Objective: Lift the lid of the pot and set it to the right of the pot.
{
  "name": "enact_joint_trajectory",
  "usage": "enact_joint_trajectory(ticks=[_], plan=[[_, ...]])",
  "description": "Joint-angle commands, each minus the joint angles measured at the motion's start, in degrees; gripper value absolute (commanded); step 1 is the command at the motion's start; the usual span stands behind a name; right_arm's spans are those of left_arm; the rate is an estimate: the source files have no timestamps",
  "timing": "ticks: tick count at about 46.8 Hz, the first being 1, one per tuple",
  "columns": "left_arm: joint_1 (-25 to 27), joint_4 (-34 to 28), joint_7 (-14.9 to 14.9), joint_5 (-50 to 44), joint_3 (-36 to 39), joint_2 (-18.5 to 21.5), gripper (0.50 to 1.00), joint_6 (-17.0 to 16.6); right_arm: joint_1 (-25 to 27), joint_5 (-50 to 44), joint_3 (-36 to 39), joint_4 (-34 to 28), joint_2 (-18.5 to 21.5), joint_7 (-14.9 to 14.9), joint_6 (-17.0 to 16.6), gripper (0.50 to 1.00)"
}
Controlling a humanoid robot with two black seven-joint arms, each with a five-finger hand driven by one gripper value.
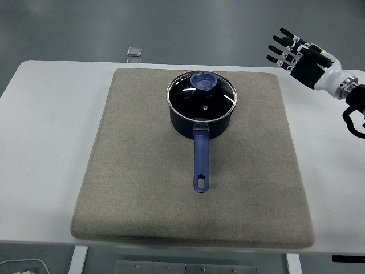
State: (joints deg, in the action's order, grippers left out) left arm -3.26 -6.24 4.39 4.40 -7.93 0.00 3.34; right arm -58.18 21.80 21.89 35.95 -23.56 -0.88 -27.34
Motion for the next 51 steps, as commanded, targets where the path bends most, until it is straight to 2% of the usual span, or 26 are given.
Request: enact_joint_trajectory(ticks=[1,29,51], plan=[[0.0,0.0,0.0,0.0,-0.1,0.0,1.0,0.0,-0.1,0.0,0.0,0.0,0.1,0.0,0.0,0.924],[0.5,0.5,0.0,0.1,-0.1,0.0,1.0,0.0,-0.5,-0.5,-0.3,0.0,0.4,0.1,0.5,0.924],[0.5,0.7,0.0,0.1,0.0,0.0,1.0,0.0,-1.8,-9.2,-0.3,0.0,0.4,0.2,0.4,0.924]])
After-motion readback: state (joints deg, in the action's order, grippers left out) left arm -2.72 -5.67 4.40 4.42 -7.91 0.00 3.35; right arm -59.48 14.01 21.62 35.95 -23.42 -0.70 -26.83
